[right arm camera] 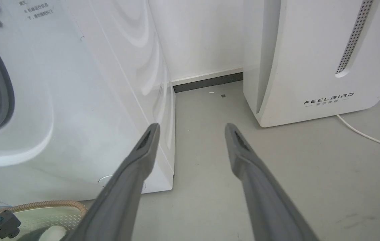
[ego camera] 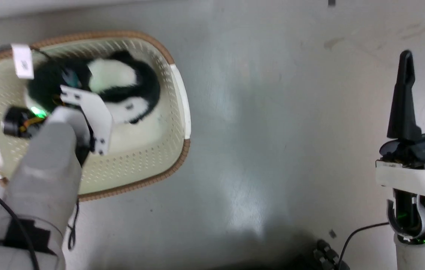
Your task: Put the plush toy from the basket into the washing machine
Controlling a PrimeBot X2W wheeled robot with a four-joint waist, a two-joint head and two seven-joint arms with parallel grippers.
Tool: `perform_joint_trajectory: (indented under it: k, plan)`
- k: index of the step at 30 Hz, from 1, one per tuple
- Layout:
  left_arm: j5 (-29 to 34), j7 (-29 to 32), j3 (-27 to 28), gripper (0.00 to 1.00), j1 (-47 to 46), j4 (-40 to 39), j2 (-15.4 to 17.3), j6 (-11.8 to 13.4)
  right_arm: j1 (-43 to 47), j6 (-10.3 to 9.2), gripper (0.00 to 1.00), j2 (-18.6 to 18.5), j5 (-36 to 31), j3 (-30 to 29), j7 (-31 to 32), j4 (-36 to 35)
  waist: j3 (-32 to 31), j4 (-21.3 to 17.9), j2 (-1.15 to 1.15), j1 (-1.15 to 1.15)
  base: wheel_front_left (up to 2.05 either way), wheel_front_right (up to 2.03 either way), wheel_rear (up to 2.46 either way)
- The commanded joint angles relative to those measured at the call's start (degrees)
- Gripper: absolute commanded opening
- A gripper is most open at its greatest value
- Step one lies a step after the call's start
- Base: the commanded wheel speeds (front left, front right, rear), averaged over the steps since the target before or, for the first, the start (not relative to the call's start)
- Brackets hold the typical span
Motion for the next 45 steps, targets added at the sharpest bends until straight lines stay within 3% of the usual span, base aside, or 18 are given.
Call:
perform_joint_trajectory:
  k: [1,15,25,32,45]
  plan:
    - [-0.7,-1.1,-0.3,0.00,2.6,0.8,-0.4,-0.4,1.1,-0.04,1.00,0.0,-0.2,-0.3,-0.2,1.0,-5.0,1.5,0.00,0.00,0.00,0.00,0.00]
    - [-1.8,-12.1,-2.9,0.00,11.5,0.8,-5.9,-2.6,8.7,-0.04,1.00,0.0,-2.7,-0.5,-0.2,5.3,-23.8,7.4,0.00,0.00,0.00,0.00,0.00]
    - [-3.5,-20.5,-3.2,0.00,16.5,0.5,-7.9,-3.4,14.8,-0.04,1.00,0.0,-3.9,-1.4,-0.2,6.6,-33.9,10.0,0.00,0.00,0.00,0.00,0.00]
    - [-5.1,-22.7,-1.9,0.00,20.9,-4.6,-8.4,-1.7,18.1,-0.04,1.00,0.0,-4.1,-1.8,-0.2,6.5,-39.4,10.9,0.00,0.00,0.00,0.00,0.00]
    - [-4.2,-22.8,2.5,0.00,29.1,-27.9,-6.5,3.7,21.0,-0.04,1.00,0.0,-3.8,-2.7,-0.2,6.4,-42.7,12.5,0.00,0.00,0.00,0.00,0.00]
